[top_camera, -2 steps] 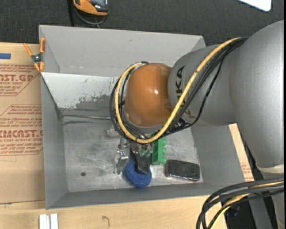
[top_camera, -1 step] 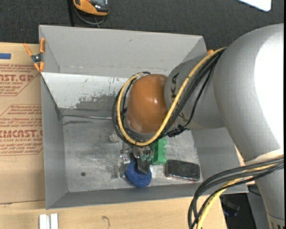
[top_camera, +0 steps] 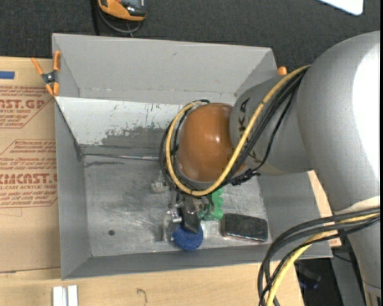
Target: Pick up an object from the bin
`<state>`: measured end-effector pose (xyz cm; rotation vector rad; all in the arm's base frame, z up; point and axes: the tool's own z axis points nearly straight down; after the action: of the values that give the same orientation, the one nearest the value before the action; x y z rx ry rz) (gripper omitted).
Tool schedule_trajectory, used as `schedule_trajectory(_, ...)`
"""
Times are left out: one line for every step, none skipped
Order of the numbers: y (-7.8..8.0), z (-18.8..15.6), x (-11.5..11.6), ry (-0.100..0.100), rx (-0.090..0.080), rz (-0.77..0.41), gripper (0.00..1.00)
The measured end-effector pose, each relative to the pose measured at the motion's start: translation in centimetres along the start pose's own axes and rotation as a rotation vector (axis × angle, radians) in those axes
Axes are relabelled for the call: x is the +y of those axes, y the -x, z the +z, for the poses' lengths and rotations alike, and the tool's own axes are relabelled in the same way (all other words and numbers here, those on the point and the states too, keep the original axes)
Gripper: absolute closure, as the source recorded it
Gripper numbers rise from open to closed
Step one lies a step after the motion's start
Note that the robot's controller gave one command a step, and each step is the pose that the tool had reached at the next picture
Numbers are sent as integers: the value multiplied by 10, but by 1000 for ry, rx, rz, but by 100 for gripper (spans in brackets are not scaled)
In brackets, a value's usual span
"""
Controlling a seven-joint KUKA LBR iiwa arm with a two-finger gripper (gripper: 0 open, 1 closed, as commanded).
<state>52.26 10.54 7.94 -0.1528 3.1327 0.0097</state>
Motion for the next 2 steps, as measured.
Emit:
schedule_trajectory(-12, -4, -39, -5, 3, -147, 0)
schedule_trajectory(-32, -4, -45, -5, 8, -505, 0)
